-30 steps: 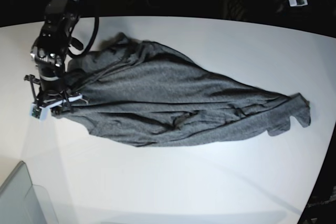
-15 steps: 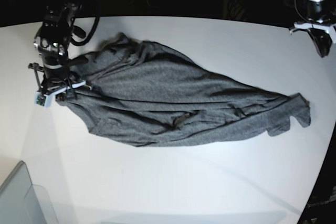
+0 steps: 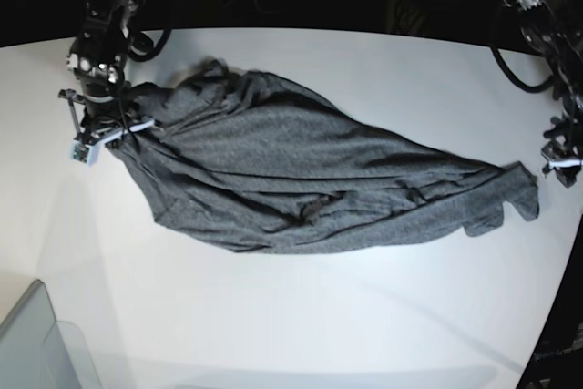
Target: Layout the t-shirt on the table in an organized manner, then fold the t-shirt properly
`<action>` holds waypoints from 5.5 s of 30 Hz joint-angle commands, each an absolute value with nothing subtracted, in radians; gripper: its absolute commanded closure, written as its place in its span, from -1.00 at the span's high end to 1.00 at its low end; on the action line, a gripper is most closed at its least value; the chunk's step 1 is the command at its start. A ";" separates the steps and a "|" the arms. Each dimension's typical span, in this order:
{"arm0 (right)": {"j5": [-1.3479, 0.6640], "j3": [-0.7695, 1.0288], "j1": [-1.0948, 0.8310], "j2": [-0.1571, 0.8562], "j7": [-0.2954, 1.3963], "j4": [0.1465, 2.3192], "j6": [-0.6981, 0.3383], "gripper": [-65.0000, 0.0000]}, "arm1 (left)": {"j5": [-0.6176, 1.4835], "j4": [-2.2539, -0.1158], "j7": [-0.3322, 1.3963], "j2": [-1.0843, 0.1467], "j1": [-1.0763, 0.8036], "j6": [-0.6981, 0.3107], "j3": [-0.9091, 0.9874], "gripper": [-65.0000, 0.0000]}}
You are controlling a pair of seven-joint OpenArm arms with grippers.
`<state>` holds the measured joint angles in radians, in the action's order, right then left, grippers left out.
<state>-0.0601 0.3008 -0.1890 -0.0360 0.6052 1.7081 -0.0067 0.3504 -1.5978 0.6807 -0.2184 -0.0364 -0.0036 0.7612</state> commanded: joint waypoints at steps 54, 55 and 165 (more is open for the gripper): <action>-0.064 0.291 -0.150 -0.030 0.584 1.696 -0.007 -1.00 | 0.364 -1.173 0.377 -0.262 0.124 -0.005 0.567 -0.99; -0.064 0.291 -0.150 -0.030 0.582 1.715 -0.007 -1.00 | 0.364 -1.222 0.377 -0.262 0.111 -0.004 0.567 -0.99; -0.065 0.291 -0.091 -0.030 0.618 1.753 -0.007 -1.00 | 0.573 -1.922 0.585 -0.180 -0.036 0.002 0.771 -1.00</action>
